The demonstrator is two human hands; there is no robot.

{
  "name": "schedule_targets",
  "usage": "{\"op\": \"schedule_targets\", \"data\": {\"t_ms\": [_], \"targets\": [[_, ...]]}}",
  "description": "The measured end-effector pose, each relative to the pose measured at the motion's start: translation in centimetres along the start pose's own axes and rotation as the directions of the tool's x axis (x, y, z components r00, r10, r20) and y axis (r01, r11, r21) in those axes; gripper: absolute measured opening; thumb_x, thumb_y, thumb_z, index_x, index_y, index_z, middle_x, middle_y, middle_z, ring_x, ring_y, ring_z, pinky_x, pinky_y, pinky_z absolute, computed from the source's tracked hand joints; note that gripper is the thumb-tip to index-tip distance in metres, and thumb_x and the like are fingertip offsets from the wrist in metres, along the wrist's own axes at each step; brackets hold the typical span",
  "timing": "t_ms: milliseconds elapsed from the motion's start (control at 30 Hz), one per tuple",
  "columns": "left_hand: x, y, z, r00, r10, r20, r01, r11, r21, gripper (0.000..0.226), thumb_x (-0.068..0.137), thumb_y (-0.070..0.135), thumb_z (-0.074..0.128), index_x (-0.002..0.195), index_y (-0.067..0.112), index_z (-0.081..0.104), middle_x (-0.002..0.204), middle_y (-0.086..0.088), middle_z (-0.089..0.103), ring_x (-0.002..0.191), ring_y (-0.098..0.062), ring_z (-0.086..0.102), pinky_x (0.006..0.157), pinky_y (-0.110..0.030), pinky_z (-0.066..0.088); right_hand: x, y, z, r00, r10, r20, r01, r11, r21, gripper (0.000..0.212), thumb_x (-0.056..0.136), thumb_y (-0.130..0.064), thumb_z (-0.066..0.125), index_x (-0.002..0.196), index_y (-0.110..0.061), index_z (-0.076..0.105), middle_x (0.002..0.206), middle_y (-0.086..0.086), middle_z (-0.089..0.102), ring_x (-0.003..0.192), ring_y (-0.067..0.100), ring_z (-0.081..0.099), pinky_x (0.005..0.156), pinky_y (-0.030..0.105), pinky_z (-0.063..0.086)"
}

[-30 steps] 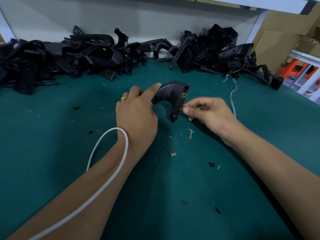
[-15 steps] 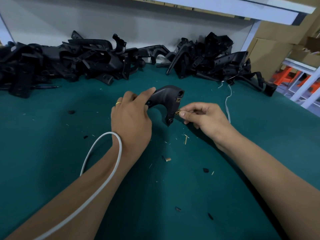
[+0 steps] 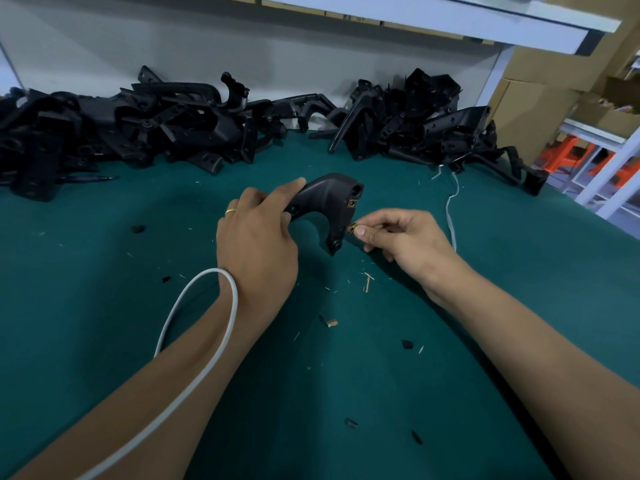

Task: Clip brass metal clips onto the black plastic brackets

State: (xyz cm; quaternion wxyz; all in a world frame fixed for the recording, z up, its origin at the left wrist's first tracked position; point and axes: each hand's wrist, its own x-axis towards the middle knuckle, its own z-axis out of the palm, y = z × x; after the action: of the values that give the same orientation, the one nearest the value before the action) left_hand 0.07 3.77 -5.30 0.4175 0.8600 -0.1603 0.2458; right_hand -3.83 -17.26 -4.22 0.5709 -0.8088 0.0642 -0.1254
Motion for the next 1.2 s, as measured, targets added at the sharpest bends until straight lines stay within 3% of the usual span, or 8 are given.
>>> {"op": "schedule_targets", "data": {"t_ms": [400, 967, 1033, 1133, 1200], "targets": [[-0.07, 0.04, 0.02, 1.000, 0.006, 0.005, -0.006, 1.000, -0.007, 0.054, 0.098, 0.000, 0.055, 0.141, 0.032, 0.061, 0.103, -0.009, 0.059, 0.097, -0.030, 0.053, 0.090, -0.050, 0.045, -0.09, -0.03, -0.12, 1.000, -0.002, 0.015, 0.002, 1.000, -0.011, 0.003, 0.090, -0.015, 0.080, 0.093, -0.015, 0.081, 0.070, -0.001, 0.071, 0.064, 0.005, 0.061, 0.056, 0.015, 0.043], [-0.01, -0.13, -0.03, 0.999, 0.025, 0.022, -0.025, 0.999, 0.020, 0.053, 0.099, 0.006, 0.058, 0.144, 0.034, 0.057, 0.103, -0.006, 0.056, 0.095, -0.030, 0.052, 0.086, -0.051, 0.047, -0.19, 0.14, -0.43, 0.987, -0.120, 0.111, 0.125, 0.992, -0.035, 0.005, 0.088, -0.017, 0.082, 0.088, -0.022, 0.083, 0.073, 0.001, 0.075, 0.067, 0.005, 0.066, 0.063, 0.009, 0.047], [-0.15, -0.01, -0.15, 0.998, 0.045, 0.046, -0.047, 0.997, 0.064, 0.057, 0.097, 0.008, 0.063, 0.146, 0.035, 0.055, 0.105, -0.005, 0.056, 0.096, -0.030, 0.052, 0.085, -0.050, 0.048, -0.27, 0.14, -0.51, 0.985, -0.119, 0.124, 0.125, 0.991, -0.048, 0.006, 0.087, -0.018, 0.083, 0.085, -0.023, 0.083, 0.079, 0.009, 0.077, 0.071, 0.008, 0.066, 0.070, 0.014, 0.050], [-0.31, 0.09, -0.23, 0.996, 0.068, 0.066, -0.075, 0.989, 0.125, 0.058, 0.097, 0.008, 0.064, 0.147, 0.037, 0.054, 0.105, -0.006, 0.055, 0.094, -0.031, 0.050, 0.081, -0.049, 0.048, -0.45, -0.05, -0.67, 0.980, -0.103, 0.171, 0.119, 0.989, -0.084, 0.003, 0.087, -0.020, 0.084, 0.085, -0.024, 0.084, 0.090, 0.028, 0.072, 0.076, 0.022, 0.060, 0.081, 0.035, 0.049], [-0.40, 0.15, -0.22, 0.995, 0.069, 0.069, -0.080, 0.981, 0.174, 0.057, 0.099, 0.011, 0.061, 0.148, 0.038, 0.052, 0.106, -0.006, 0.055, 0.092, -0.029, 0.047, 0.076, -0.045, 0.046, -0.51, -0.16, -0.76, 0.979, -0.105, 0.172, 0.122, 0.989, -0.088, 0.004, 0.087, -0.019, 0.084, 0.085, -0.023, 0.084, 0.088, 0.026, 0.073, 0.075, 0.023, 0.057, 0.078, 0.038, 0.046]]}}
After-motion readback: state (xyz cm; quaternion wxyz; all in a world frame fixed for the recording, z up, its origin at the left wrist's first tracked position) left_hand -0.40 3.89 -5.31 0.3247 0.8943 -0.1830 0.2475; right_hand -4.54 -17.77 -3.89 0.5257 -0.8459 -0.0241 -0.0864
